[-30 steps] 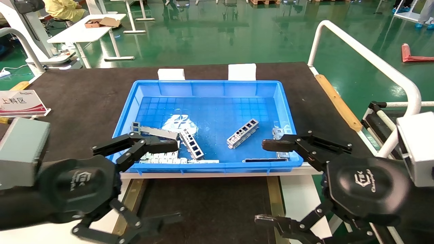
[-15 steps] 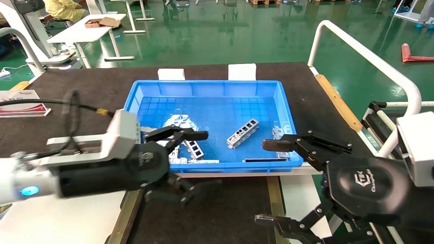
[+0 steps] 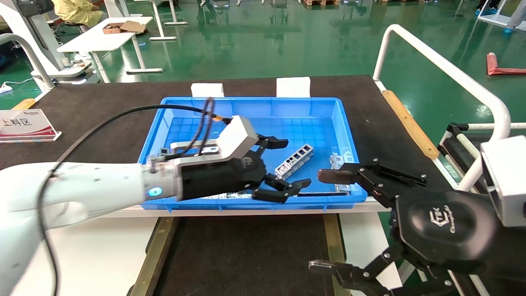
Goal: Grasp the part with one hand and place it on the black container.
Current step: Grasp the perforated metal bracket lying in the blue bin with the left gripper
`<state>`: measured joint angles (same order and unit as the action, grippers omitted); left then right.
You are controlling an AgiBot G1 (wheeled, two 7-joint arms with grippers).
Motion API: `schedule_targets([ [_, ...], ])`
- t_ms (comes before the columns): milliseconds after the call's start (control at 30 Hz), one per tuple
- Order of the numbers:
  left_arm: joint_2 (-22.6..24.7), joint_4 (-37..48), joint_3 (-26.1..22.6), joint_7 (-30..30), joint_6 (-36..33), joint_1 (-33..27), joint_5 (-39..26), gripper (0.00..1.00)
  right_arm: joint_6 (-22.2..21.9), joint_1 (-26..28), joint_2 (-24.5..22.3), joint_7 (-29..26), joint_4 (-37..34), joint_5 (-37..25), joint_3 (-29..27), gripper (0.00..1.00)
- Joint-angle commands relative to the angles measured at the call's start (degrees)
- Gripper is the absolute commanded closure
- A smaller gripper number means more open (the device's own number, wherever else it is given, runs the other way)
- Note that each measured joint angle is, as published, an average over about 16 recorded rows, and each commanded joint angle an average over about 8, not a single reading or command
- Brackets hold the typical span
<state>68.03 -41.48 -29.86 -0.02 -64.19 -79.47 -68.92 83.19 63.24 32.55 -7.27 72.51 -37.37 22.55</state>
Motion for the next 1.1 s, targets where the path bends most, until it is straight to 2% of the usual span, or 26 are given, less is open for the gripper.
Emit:
schedule_targets([
  [33, 2.37, 3.27, -0.67, 1.07, 1.68, -1.13, -1.35, 0.0, 0.0, 0.0, 0.0, 0.0, 0.0, 0.0, 0.0, 0.0],
  [233, 7.34, 12.03, -1.31, 4.36, 6.54, -3.61, -3.12, 0.0, 0.0, 0.0, 0.0, 0.0, 0.0, 0.0, 0.0, 0.0],
  [400, 9.64, 16.94, -2.54, 6.4, 9.99, -4.89, -3.18, 0.0, 0.0, 0.0, 0.0, 0.0, 0.0, 0.0, 0.0, 0.0],
  [867, 10.49, 17.06, -13.0, 4.96, 19.51, -4.51, 2.52, 0.0, 0.0, 0.0, 0.0, 0.0, 0.0, 0.01, 0.01, 0.0],
  [900, 10.47, 16.92, -13.81, 4.76, 20.08, -4.49, 2.96, 0.01, 0.0, 0.0, 0.0, 0.0, 0.0, 0.01, 0.01, 0.05],
  [967, 10.43, 16.71, -15.36, 4.44, 21.11, -4.47, 3.78, 0.14, 0.0, 0.0, 0.0, 0.01, 0.0, 0.01, 0.01, 0.29],
  [1100, 10.34, 16.54, -18.09, 4.03, 22.95, -4.44, 5.36, 0.64, 0.0, 0.0, 0.0, 0.01, 0.0, 0.01, 0.01, 0.79],
])
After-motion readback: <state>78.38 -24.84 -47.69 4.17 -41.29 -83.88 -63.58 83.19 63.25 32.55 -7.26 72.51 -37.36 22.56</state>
